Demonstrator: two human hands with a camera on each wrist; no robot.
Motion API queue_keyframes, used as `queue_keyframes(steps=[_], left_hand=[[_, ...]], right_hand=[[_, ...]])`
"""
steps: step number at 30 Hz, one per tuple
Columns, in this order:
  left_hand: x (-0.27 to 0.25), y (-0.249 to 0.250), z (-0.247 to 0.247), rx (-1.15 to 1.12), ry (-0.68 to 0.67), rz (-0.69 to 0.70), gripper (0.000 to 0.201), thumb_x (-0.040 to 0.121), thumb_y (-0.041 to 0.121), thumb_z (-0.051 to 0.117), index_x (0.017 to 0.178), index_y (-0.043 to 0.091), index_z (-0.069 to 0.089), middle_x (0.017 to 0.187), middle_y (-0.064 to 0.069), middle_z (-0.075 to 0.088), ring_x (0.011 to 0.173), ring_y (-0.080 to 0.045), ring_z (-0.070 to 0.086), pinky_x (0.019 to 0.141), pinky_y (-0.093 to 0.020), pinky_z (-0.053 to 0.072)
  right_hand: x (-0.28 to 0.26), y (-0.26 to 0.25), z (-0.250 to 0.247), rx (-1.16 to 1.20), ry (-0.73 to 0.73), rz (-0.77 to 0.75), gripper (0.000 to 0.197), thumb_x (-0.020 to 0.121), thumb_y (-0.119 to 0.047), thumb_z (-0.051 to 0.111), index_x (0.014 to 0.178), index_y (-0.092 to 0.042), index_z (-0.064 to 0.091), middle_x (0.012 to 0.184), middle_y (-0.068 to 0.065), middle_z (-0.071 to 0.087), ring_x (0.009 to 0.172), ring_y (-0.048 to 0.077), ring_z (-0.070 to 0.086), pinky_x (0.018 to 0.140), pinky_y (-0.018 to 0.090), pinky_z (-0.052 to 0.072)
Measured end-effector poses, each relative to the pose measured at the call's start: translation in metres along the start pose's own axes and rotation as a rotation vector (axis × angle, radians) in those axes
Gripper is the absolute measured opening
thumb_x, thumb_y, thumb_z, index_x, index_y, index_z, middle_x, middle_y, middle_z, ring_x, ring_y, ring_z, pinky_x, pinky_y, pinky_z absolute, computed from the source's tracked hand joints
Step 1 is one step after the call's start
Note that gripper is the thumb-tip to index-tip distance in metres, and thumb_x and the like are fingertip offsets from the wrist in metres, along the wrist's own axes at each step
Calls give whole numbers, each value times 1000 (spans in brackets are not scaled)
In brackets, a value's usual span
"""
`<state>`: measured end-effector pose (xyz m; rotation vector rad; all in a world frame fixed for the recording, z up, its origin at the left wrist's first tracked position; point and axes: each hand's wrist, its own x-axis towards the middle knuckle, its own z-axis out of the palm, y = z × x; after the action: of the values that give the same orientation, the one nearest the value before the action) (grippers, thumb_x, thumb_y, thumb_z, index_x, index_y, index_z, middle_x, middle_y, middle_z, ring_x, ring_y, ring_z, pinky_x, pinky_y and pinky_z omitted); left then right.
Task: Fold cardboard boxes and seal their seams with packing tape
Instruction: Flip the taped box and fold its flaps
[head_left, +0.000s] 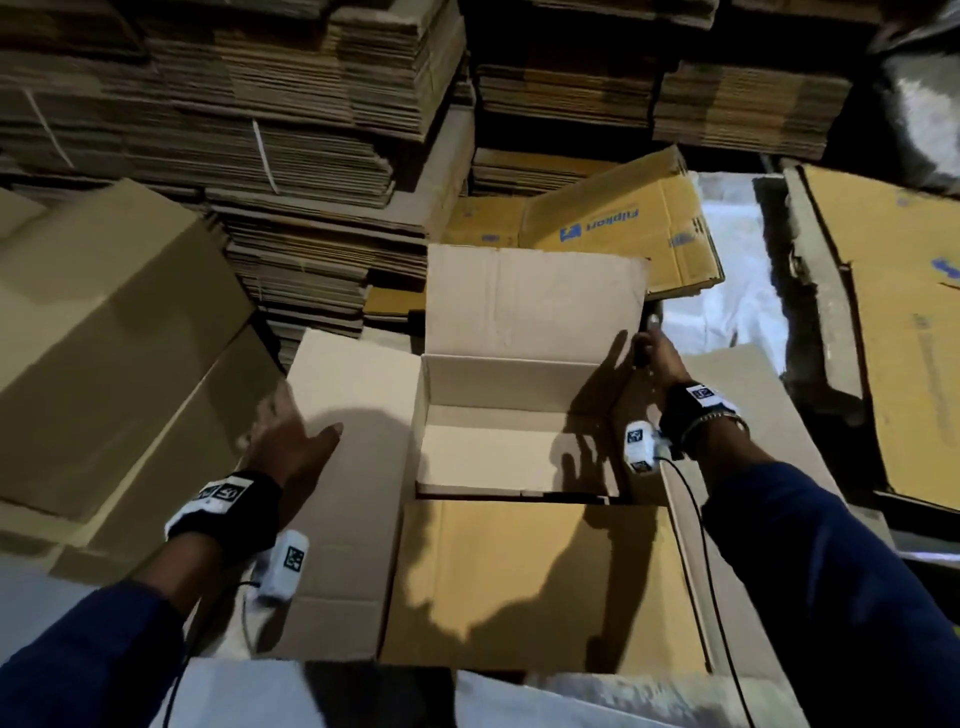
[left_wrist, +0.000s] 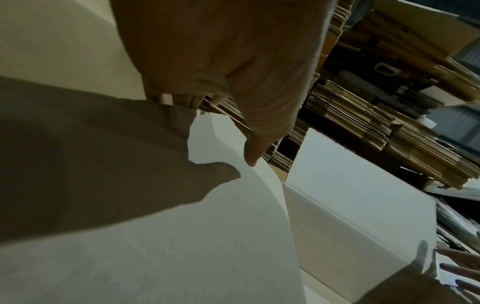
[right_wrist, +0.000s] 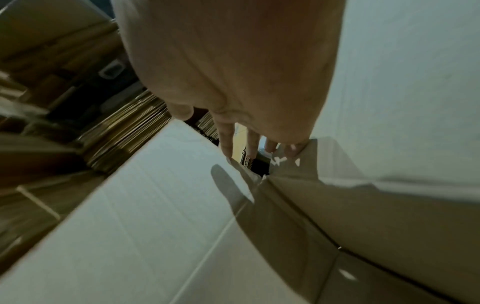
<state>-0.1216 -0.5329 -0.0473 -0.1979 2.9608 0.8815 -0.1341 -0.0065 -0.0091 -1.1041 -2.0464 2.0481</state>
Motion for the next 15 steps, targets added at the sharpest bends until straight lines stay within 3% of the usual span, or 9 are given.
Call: queue_keyframes(steps=[2,3,5,8,11,13,15], left_hand=[[-6,-5,0,-68,-3,13,96,80,48,78,157,24,26,142,-19,44,132,-45,45,108,-62,42],[-6,-7,0,-77,4,16,94,79,41,81,156,24,29,137,-18,45,129,-45,47,107,-60,45],[-2,-9,2,-58,29,28,90,78,30,86,151,22,35,131,-17,47,124,-44,50,103,-57,48],[7,-3,1,-82,56,36,83,75,24,91,141,28,42,126,-15,49,118,-41,54,97,-55,52],[13,-2,-3,-99,63,16,82,73,30,91,139,33,43,125,-10,51,115,-34,53,96,-52,52],[14,-3,-8,-59,41,55,74,70,38,89,132,33,49,116,-5,52,109,-34,55,91,-53,55],[11,-1,-15,-44,23,77,70,70,39,87,129,31,51,114,-7,53,107,-37,56,89,-53,54]], right_hand=[[8,-6,4,46,-26,-26,48,105,-58,45,117,-17,67,96,-1,72,84,8,62,75,22,50],[5,-10,13,80,-28,-36,48,102,-61,50,117,-20,69,103,0,73,90,10,65,80,26,52],[7,-19,22,128,-62,21,49,103,-61,47,110,-19,72,98,2,74,88,20,67,79,34,55],[17,-24,33,245,10,59,61,100,-68,44,131,-18,62,112,5,69,98,26,62,80,37,49],[13,-23,30,434,-32,-4,60,97,-72,47,105,-18,72,86,1,74,87,24,68,72,33,59],[5,-19,21,572,-91,4,55,94,-68,53,103,-17,71,81,1,74,80,20,72,69,28,60],[-13,-18,4,397,-83,76,44,99,-57,48,95,-17,65,72,-2,69,63,12,67,52,18,51]])
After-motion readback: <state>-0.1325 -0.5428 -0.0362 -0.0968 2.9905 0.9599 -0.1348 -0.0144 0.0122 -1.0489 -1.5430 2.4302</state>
